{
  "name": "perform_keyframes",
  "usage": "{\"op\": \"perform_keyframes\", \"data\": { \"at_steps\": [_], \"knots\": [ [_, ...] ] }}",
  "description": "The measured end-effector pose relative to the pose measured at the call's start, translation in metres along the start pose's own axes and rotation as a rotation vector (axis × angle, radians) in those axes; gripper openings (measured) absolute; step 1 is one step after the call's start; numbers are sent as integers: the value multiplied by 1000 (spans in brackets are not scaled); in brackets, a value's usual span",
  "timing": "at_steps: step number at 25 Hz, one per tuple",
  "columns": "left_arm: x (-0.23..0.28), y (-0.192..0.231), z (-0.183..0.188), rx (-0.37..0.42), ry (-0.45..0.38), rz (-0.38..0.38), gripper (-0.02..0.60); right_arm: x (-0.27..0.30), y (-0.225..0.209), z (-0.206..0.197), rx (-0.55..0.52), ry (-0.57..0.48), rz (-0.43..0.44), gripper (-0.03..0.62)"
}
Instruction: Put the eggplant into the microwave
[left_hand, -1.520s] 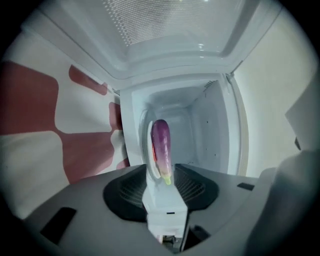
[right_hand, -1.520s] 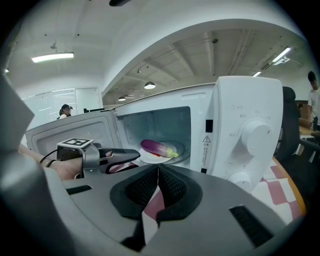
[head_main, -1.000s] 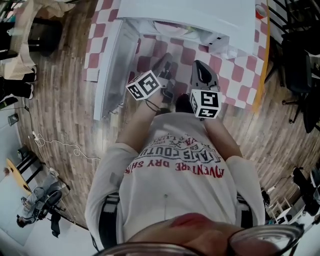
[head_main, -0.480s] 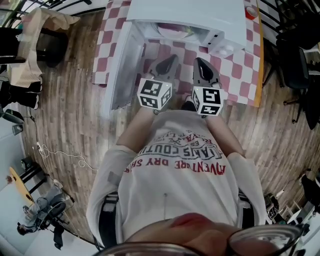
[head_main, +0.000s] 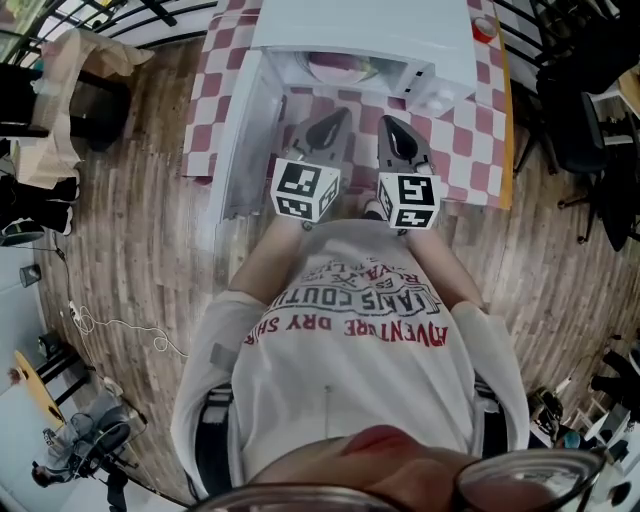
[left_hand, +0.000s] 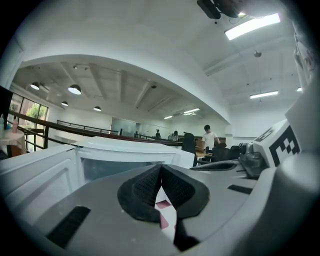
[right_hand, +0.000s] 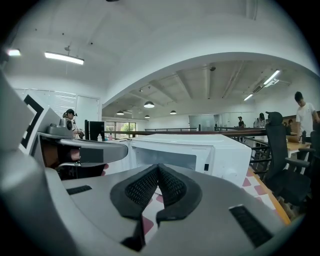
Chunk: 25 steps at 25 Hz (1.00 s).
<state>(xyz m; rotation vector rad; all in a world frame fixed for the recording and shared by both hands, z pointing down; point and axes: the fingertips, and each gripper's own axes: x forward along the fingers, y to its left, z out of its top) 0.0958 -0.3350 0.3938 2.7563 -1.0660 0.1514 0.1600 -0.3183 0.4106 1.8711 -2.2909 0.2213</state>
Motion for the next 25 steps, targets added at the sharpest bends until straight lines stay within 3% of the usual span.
{"op": "perform_keyframes", "data": {
  "at_steps": [9,25],
  "knots": [
    [0,-4,8,-9,-32,-13,25,-2,0,7,-20,-20,-1,25],
    [0,3,8,-22,-56,41,26,-2,-2,3,-22,-10,2,25]
  ]
}}
